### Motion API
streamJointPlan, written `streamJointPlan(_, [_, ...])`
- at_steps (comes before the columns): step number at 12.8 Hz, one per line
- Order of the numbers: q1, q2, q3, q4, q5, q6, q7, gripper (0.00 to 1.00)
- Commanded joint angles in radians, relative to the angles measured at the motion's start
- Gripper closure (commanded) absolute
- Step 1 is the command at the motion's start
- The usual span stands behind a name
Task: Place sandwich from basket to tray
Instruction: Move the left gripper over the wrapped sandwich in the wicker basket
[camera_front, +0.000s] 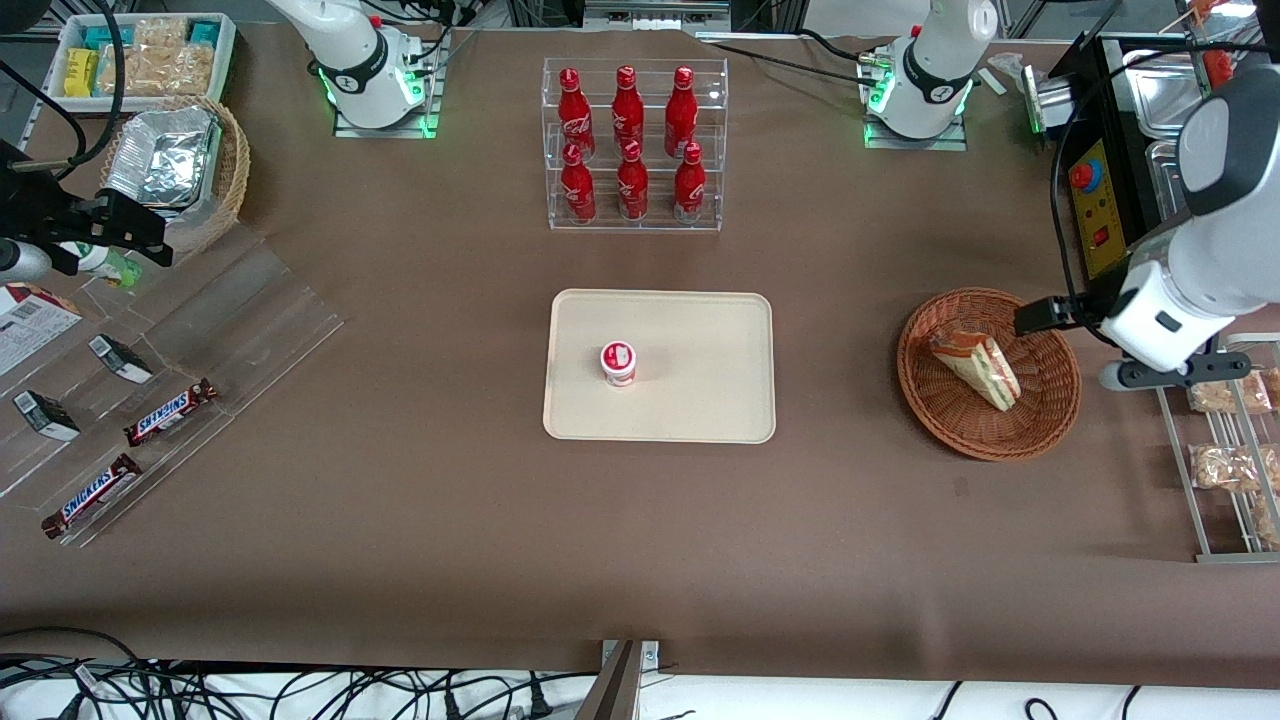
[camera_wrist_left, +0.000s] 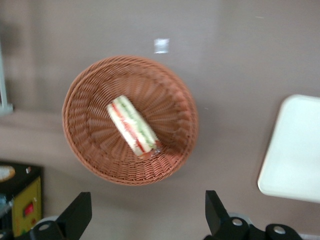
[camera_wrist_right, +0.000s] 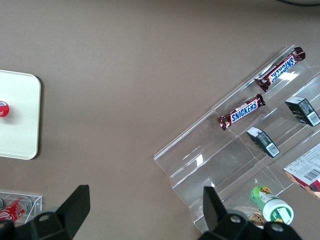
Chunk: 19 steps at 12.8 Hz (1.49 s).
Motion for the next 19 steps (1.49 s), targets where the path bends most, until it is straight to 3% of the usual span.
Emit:
streamJointPlan(1, [0.055,0.0,-0.002,-0.084,0.008,0.09,-0.188,0.0])
streamJointPlan(5, [0.063,-0.052,-0.01,-0.299,0.017,0.305,-0.421,0.0])
streamJointPlan(10, [0.062,-0.068,-0.022,-0.491,0.198,0.5,-0.67,0.0])
streamJointPlan(16, [0.053,-0.059,-0.027,-0.579,0.206,0.666,-0.791,0.0])
streamJointPlan(19, [0.048,-0.017,-0.031,-0.596,0.313,0.721,-0.898,0.0])
